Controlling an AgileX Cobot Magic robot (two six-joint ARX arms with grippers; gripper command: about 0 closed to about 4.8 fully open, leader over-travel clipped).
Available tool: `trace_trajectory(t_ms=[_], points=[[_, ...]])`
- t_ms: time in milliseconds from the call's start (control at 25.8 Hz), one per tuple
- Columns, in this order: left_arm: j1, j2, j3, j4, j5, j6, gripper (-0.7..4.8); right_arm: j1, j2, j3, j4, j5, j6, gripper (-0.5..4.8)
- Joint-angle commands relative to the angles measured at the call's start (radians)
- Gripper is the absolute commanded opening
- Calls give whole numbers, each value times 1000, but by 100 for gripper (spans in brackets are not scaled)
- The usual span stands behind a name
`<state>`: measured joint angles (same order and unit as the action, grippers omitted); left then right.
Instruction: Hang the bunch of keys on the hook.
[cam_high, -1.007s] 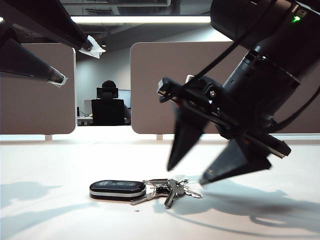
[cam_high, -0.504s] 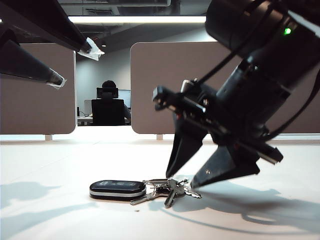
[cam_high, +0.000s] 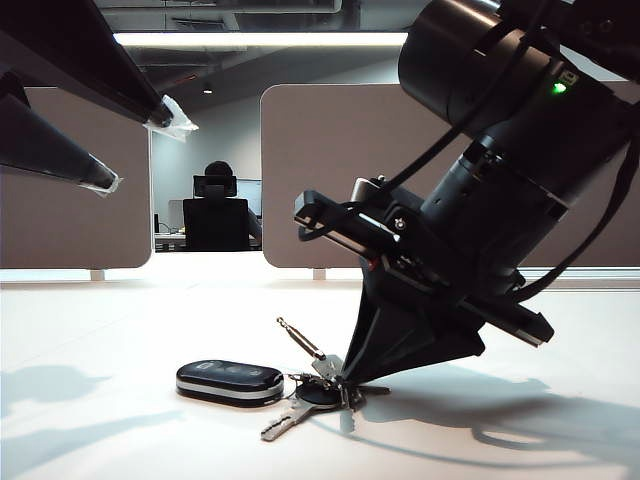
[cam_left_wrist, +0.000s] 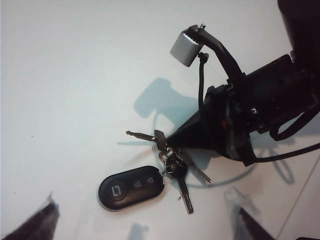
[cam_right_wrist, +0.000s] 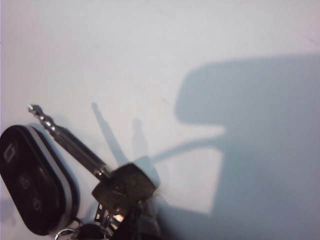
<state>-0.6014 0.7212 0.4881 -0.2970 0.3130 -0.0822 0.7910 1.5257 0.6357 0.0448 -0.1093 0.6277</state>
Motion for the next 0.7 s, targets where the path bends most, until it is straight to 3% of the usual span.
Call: trace_trajectory(t_ms=[39,426,697], points=[[-1,-2,8,6,1,4,479,2,-21,-5,-16,-1,-5,-6],[-1,-2,8,15,0,4,479,2,-206,38,-20,-2,-146,-6],[-1,-2,9,117,0,4,479,-18,-303,135,-97,9,-249,-6]])
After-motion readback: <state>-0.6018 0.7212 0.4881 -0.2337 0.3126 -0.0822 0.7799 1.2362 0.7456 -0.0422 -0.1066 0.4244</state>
